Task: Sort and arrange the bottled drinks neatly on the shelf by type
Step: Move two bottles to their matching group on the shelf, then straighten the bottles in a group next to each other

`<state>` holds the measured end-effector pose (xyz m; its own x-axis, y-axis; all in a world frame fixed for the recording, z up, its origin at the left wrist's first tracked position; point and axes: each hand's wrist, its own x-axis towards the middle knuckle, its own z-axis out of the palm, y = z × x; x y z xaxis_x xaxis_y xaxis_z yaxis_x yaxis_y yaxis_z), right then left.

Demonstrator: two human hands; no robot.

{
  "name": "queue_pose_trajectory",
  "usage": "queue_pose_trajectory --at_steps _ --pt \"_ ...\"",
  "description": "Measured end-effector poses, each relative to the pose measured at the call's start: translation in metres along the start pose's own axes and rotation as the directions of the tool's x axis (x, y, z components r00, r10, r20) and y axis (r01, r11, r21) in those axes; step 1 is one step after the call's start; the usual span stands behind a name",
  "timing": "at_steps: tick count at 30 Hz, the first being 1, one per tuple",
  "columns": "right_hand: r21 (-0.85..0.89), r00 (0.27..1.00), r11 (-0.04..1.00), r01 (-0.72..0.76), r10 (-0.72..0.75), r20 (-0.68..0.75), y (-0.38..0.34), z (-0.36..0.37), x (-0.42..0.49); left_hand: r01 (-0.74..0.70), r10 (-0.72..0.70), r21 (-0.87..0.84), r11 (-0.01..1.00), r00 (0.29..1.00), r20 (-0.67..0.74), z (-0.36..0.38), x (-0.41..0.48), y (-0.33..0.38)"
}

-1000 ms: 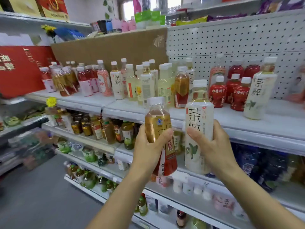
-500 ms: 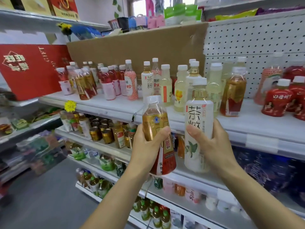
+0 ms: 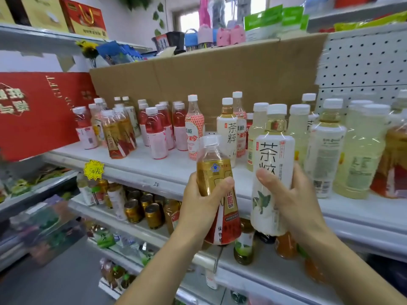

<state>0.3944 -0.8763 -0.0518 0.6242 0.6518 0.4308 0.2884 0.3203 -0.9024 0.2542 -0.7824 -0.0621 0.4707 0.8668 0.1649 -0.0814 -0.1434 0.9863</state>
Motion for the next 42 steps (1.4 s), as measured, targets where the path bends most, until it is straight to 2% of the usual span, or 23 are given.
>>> queue_pose_trajectory --at_steps 5,14,22,26,32,39,42 --pt "-0.051 0.999 0.999 0.003 -0.005 -0.050 0.007 0.035 0.021 0.008 -0.004 -0.053 0.999 0.998 0.063 -0.028 0.039 -0.001" --pt "-0.112 0.971 0.994 0.017 -0.044 -0.237 0.009 0.100 0.034 0.010 0.004 -0.050 0.999 0.963 0.269 -0.085 0.095 -0.001" --pt "-0.172 0.929 0.985 0.004 -0.067 -0.365 0.004 0.126 0.034 0.021 0.011 -0.089 0.996 0.936 0.351 -0.111 0.120 -0.003" --pt "-0.197 0.944 0.980 0.010 -0.074 -0.321 0.006 0.137 0.038 0.021 0.017 -0.107 0.994 0.940 0.340 -0.117 0.122 -0.004" --pt "-0.172 0.976 0.985 0.030 -0.066 -0.210 0.014 0.180 0.050 -0.003 0.033 -0.123 0.992 0.970 0.240 -0.157 0.130 -0.010" --pt "-0.129 0.992 0.991 0.029 -0.044 -0.117 0.027 0.271 0.071 -0.032 0.046 -0.126 0.992 0.993 0.110 -0.249 0.163 -0.017" --pt "-0.100 0.993 0.994 0.038 -0.049 -0.107 0.030 0.323 0.081 -0.066 0.078 -0.114 0.991 0.991 0.105 -0.299 0.183 -0.017"
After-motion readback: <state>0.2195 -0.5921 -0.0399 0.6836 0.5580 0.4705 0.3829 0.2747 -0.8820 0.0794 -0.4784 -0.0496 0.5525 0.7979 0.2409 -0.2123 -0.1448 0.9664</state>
